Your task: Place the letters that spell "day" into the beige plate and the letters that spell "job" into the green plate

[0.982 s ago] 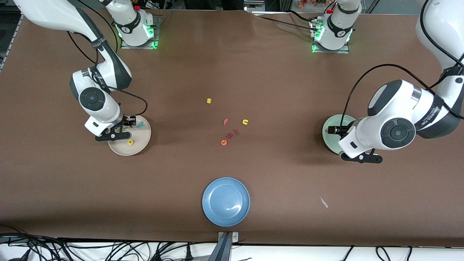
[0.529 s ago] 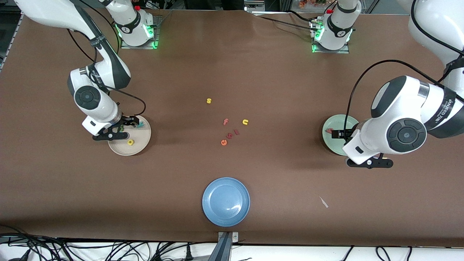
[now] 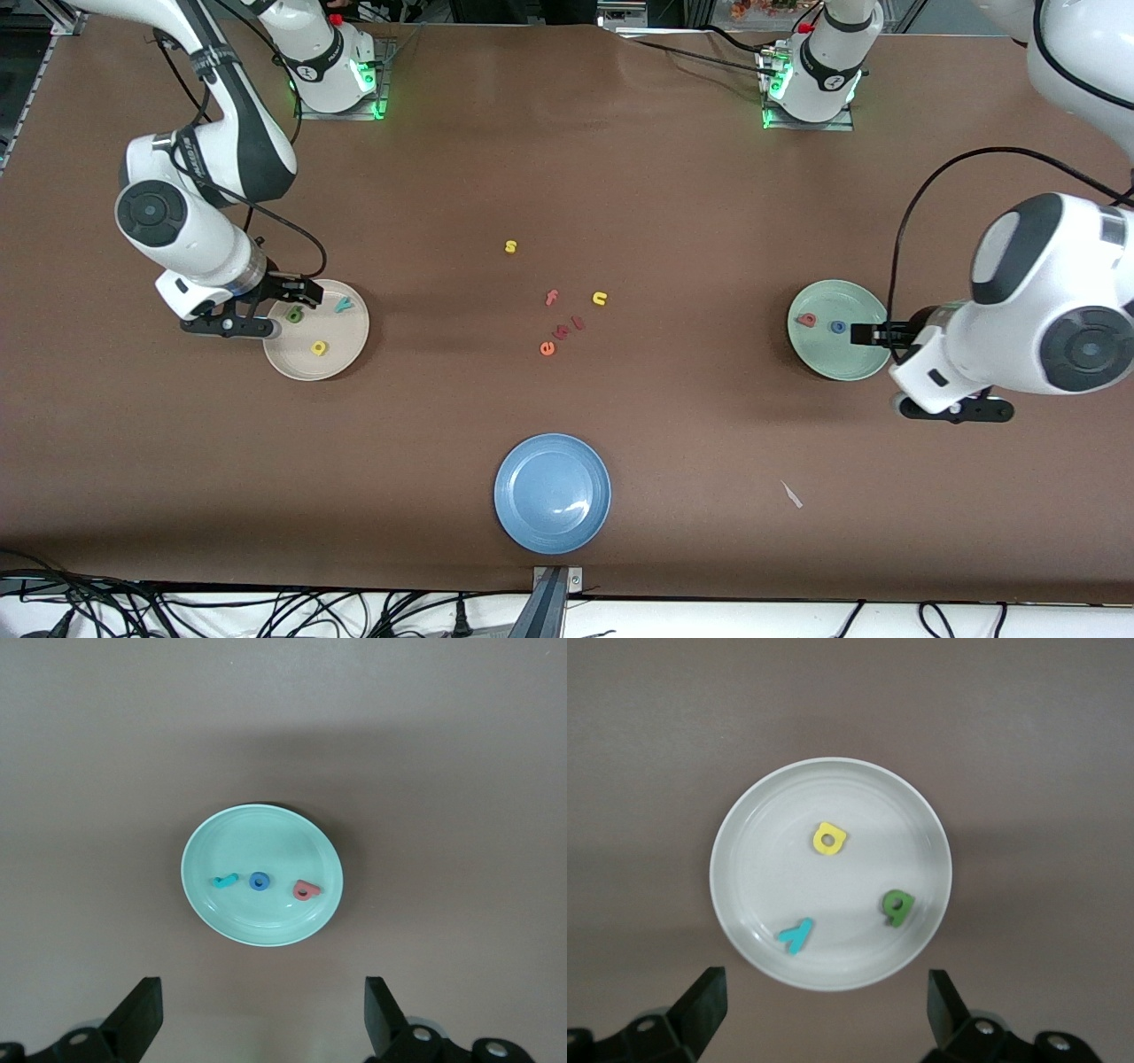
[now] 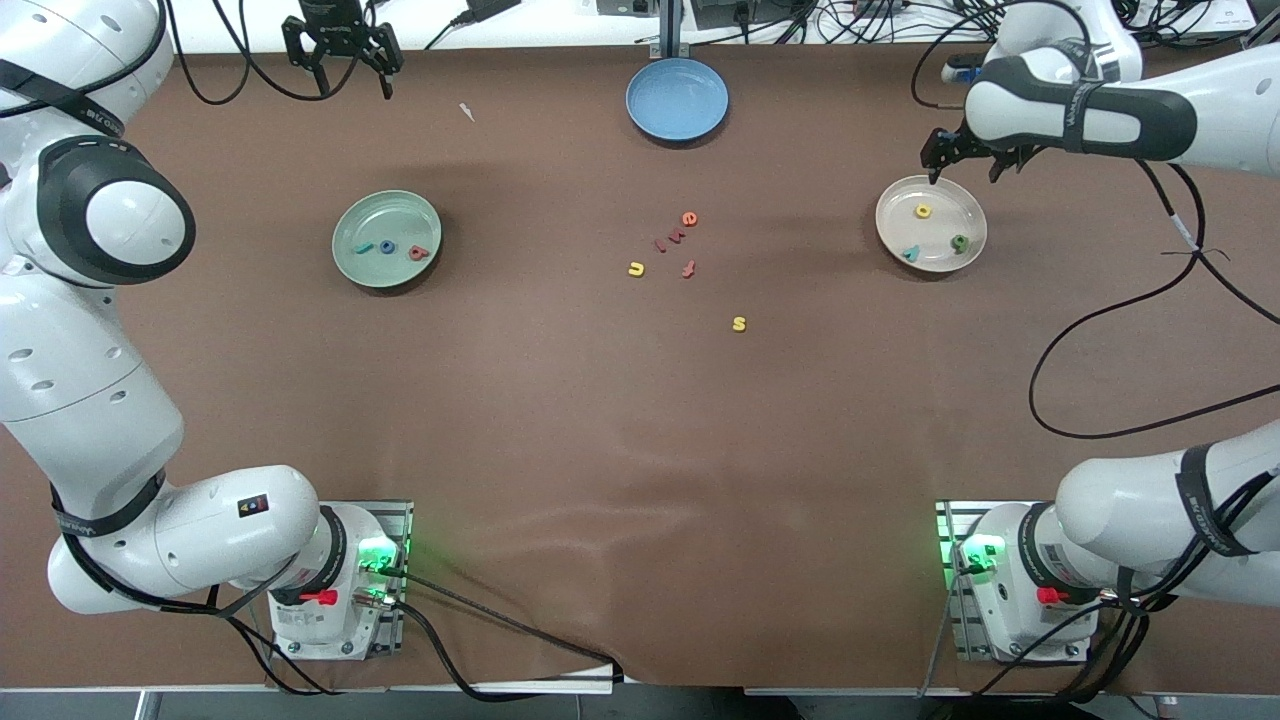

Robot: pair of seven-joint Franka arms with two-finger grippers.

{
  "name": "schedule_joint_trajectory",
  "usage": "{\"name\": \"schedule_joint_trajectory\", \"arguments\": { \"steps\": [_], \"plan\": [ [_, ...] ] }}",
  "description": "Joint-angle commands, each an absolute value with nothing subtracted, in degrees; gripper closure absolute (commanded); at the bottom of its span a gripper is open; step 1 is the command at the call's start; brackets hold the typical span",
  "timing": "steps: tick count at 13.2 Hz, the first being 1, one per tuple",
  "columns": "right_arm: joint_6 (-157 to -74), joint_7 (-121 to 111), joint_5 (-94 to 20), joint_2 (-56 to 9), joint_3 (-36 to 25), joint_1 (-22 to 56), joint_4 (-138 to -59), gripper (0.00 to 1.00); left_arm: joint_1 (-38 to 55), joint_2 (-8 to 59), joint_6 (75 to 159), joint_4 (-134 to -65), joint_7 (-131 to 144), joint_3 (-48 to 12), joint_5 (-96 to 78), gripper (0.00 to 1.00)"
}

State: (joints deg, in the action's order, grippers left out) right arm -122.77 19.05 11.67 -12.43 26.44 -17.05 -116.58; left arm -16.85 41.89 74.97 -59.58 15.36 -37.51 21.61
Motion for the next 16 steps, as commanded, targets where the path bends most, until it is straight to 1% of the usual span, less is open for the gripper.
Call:
{"name": "schedule_joint_trajectory", "arguments": {
  "steps": [1, 3, 5, 6, 8, 10, 11, 13, 16],
  "plan": [
    [-115.3, 13.8, 5.6, -9.0, 26.9, -17.3, -113.3, 0.0, -12.0, 38.4, 73.6, -57.0, 10.9, -25.3, 10.8, 0.0],
    [-108.4, 12.0, 4.4, -7.8, 26.8, -17.3, -108.7, 0.0, -9.0, 34.7, 74.3, -57.7, 5.5, -15.2, 2.1, 0.0],
    [-103.3, 12.0, 4.4, -5.7, 26.7, -17.3, -105.4, 0.0, -6.3, 32.6, 75.9, -59.0, 3.3, -8.1, -3.6, 0.0],
    [-100.9, 11.9, 4.4, -4.7, 26.7, -17.3, -104.2, 0.0, -5.0, 31.1, 77.8, -61.4, 3.3, -7.1, -3.6, 0.0],
    [-95.6, 9.3, 4.2, -3.2, 26.3, -17.3, -100.7, 0.0, -3.3, 25.0, 86.2, -71.2, 3.3, -4.5, -3.9, 0.0],
    [-90.1, 5.6, 4.3, -2.6, 24.1, -16.9, -96.4, 0.0, -3.5, 18.8, 96.3, -82.5, 3.3, -4.5, -4.0, 0.0],
    [-88.3, 4.0, 4.3, -2.5, 21.9, -15.3, -94.4, 0.0, -3.8, 16.5, 99.6, -86.2, 3.3, -4.5, -4.0, 0.0],
    [-86.6, -0.2, 4.0, -2.6, 16.5, -12.3, -92.1, 0.0, -3.8, 16.3, 99.5, -85.9, 3.3, -4.5, -3.9, 0.0],
    [-86.4, -3.4, 3.0, -2.5, 7.9, -6.2, -91.9, 0.0, -4.0, 16.4, 99.3, -85.1, 3.4, -4.6, -3.6, 0.0]
  ]
}}
